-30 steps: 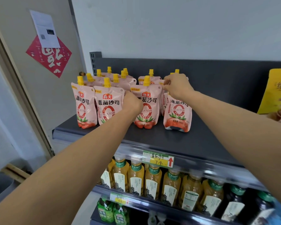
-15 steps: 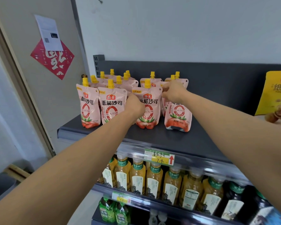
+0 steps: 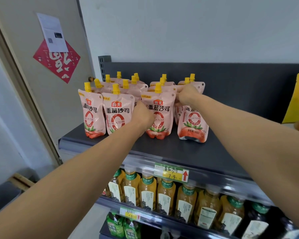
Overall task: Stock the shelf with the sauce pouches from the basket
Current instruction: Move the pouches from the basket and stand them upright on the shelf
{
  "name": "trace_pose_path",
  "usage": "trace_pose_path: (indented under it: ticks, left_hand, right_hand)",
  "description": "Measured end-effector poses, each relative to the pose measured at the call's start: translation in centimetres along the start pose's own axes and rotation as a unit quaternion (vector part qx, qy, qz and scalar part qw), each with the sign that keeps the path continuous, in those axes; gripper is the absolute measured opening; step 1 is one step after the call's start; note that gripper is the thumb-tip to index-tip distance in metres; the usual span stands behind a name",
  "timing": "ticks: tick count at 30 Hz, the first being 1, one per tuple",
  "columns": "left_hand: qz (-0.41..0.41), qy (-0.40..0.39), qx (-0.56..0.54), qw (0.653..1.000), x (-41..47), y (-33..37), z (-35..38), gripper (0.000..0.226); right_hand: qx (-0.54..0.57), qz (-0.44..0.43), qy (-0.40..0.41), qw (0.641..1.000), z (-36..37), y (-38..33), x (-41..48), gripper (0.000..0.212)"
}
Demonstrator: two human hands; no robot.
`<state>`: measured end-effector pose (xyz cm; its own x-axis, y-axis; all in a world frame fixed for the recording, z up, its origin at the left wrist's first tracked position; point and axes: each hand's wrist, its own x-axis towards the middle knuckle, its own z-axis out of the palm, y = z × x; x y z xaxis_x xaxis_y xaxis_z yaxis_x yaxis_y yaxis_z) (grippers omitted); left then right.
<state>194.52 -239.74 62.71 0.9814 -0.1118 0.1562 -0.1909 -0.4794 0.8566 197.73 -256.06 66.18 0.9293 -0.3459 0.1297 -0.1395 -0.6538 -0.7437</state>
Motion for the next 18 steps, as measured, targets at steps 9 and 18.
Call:
trace_pose_path:
  ticks: [9,18]
  left_hand:
    - [0.010,0.016,-0.017,1.000,-0.3,-0.4,0.2,0.054]
    - [0.004,0.017,0.017,1.000,-1.1,-0.3,0.0,0.050]
  right_hand:
    - [0.026,0.000,-0.024,0.999,0.2,-0.3,-0.3,0.045]
    - [0.009,-0.024,-0.023,0.999,-0.3,0.3,-1.4,0.027]
